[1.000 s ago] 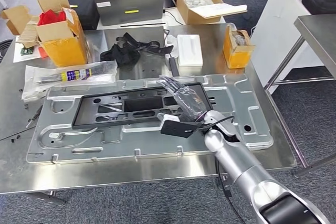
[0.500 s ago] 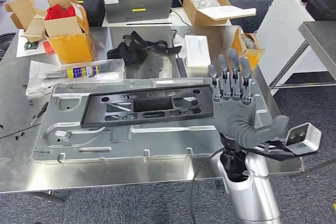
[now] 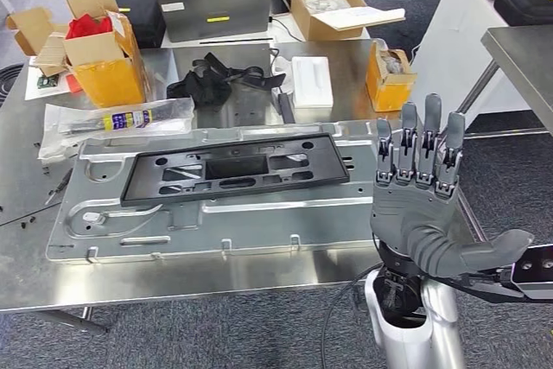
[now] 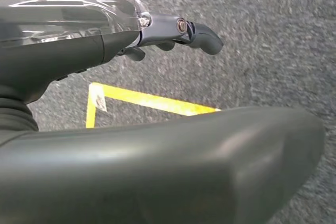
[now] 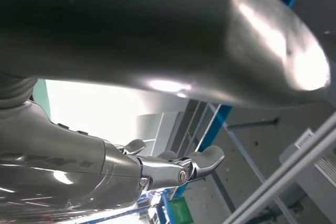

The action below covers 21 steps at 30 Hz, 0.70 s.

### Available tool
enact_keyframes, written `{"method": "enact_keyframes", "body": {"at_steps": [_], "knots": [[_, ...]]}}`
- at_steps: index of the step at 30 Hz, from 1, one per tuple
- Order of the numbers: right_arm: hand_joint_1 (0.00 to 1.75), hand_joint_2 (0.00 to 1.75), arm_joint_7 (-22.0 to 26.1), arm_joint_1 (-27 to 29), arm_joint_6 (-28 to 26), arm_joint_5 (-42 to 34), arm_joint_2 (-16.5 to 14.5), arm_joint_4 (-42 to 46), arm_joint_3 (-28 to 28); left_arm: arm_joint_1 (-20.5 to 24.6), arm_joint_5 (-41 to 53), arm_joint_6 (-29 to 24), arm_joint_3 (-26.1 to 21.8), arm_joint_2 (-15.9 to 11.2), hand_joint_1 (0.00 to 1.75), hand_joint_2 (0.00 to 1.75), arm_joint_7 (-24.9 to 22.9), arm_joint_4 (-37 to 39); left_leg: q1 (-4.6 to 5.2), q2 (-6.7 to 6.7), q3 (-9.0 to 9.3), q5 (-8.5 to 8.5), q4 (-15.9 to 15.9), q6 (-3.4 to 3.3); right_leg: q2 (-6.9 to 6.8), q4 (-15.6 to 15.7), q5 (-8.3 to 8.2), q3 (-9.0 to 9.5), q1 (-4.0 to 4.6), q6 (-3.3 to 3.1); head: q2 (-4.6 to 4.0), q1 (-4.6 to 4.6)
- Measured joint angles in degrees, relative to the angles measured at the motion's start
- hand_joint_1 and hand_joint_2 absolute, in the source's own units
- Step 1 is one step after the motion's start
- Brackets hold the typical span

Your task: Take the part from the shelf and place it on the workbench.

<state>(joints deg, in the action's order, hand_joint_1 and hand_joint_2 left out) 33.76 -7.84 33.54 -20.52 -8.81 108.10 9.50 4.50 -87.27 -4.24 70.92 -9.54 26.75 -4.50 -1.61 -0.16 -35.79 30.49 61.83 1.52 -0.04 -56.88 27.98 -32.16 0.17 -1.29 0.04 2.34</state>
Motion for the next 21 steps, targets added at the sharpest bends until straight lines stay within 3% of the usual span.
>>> {"method": "enact_keyframes", "body": {"at_steps": [2, 3, 4, 5, 6, 8, 10, 12, 14, 16, 18, 19, 20, 21], "knots": [[0.00, 0.00, -0.2, 0.3, 0.2, -0.1, -0.2, 0.0, -0.1, 0.0, 0.0, 0.0, -0.1, 0.0, 0.00, 0.00, 0.0, 0.0, 0.04, 0.00, -2.15, 4.75, 6.8, 0.17, -0.15, 0.0, -0.67, -0.82, 0.11, -0.39, 0.00, 0.04], [0.00, 0.00, -0.3, 0.4, 0.3, -0.2, -0.2, 0.0, -0.1, 0.0, 0.0, -0.1, -0.2, 0.0, 0.00, 0.00, 0.0, 0.0, 0.05, 0.00, -3.01, 6.42, 10.1, 0.27, -0.23, 0.0, -0.99, -1.29, 0.20, -0.44, 0.00, 0.04], [0.00, 0.00, -0.3, 0.5, 0.5, -0.3, -0.2, 0.0, -0.2, -0.1, 0.0, -0.1, -0.2, 0.0, 0.00, 0.00, 0.0, 0.0, 0.04, 0.01, -3.07, 7.03, 11.8, 0.36, -0.35, -0.1, -1.29, -1.77, 0.27, -0.44, 0.00, 0.04], [0.00, 0.00, -0.4, 0.6, 0.6, -0.4, -0.2, -0.1, -0.2, -0.1, 0.0, -0.1, -0.2, 0.0, 0.00, 0.00, 0.0, 0.0, 0.04, 0.03, -2.05, 6.54, 11.1, 0.42, -0.50, -0.3, -1.55, -2.27, 0.29, -0.39, 0.00, 0.04], [0.00, 0.00, -0.5, 0.6, 0.7, -0.5, -0.2, -0.1, -0.3, 0.0, 0.0, -0.1, -0.2, 0.0, 0.00, 0.00, 0.0, 0.0, 0.03, 0.20, 0.05, 5.23, 8.3, 0.48, -0.68, -0.5, -1.76, -2.73, 0.28, -0.28, 0.00, 0.04], [0.00, 0.00, -0.7, 0.6, 0.9, -0.6, -0.2, -0.1, -0.4, 0.3, 0.0, -0.2, -0.2, -0.1, 0.00, 0.00, 0.0, 0.0, 0.10, 1.35, 4.99, 2.51, 0.3, 0.43, -1.12, -1.3, -1.99, -3.52, 0.38, 0.09, 0.00, 0.04], [0.00, 0.00, -0.9, 0.6, 1.1, -0.5, -0.2, -0.1, -0.4, 0.5, 0.0, -0.2, -0.2, -0.1, 0.00, 0.00, 0.0, 0.0, 0.32, 2.12, 6.94, 1.41, -3.6, -0.16, -1.69, -2.0, -2.30, -4.01, 0.60, 0.63, 0.00, -0.03], [0.00, 0.00, -0.9, 0.6, 1.2, -0.5, -0.2, -0.2, -0.5, 0.4, 0.0, -0.2, -0.2, -0.1, 0.00, 0.00, 0.0, 0.0, 0.53, 1.65, 6.50, 0.86, -3.7, -1.05, -2.27, -2.0, -2.78, -4.21, 0.57, 1.25, 0.00, -0.10], [0.00, 0.00, -0.9, 0.6, 1.3, -0.6, -0.2, -0.3, -0.5, 0.1, 0.0, -0.2, -0.2, -0.1, 0.00, 0.00, 0.0, 0.0, 0.45, 1.24, 5.79, -0.06, -3.7, -1.93, -1.90, -2.9, -1.33, -4.60, 0.32, 2.02, 0.00, -0.13], [0.00, 0.00, -0.9, 0.6, 1.3, -0.7, -0.2, -0.4, -0.5, 0.1, 0.0, -0.3, -0.2, -0.1, 0.00, 0.00, 0.0, 0.0, 0.33, 0.89, 4.65, -1.09, -3.7, -2.61, -0.92, -7.5, 3.42, -5.96, 0.09, 2.70, 0.00, -0.18], [0.00, 0.00, -0.9, 0.7, 1.1, -0.7, -0.2, -0.5, -0.5, 0.2, 0.0, -0.3, -0.2, -0.1, 0.00, 0.00, 0.0, 0.0, 0.40, 0.55, 3.36, -2.06, -3.7, -2.87, -0.57, -14.7, 8.06, -7.54, -0.07, 3.00, 0.00, -0.20], [0.00, 0.00, -0.9, 0.8, 0.9, -0.7, -0.1, -0.5, -0.5, 0.1, 0.0, -0.4, -0.2, -0.1, 0.00, 0.00, 0.0, 0.0, 0.45, 0.42, 2.74, -2.52, -3.7, -2.87, -0.55, -17.0, 8.94, -7.56, -0.10, 3.06, 0.00, -0.20], [0.00, 0.00, -0.9, 0.8, 0.8, -0.8, -0.1, -0.6, -0.5, 0.1, 0.0, -0.4, -0.2, -0.1, 0.00, 0.00, 0.0, 0.0, 0.49, 0.30, 2.19, -2.94, -3.6, -2.83, -0.53, -17.2, 8.63, -6.63, -0.11, 3.04, 0.00, -0.20], [0.00, 0.00, -1.0, 0.9, 0.7, -0.9, -0.1, -0.6, -0.6, 0.1, 0.0, -0.4, -0.2, -0.1, 0.00, 0.00, 0.0, 0.0, 0.55, 0.16, 1.72, -3.34, -3.6, -2.74, -0.47, -15.2, 7.46, -4.69, -0.10, 2.89, 0.00, -0.20]]}}
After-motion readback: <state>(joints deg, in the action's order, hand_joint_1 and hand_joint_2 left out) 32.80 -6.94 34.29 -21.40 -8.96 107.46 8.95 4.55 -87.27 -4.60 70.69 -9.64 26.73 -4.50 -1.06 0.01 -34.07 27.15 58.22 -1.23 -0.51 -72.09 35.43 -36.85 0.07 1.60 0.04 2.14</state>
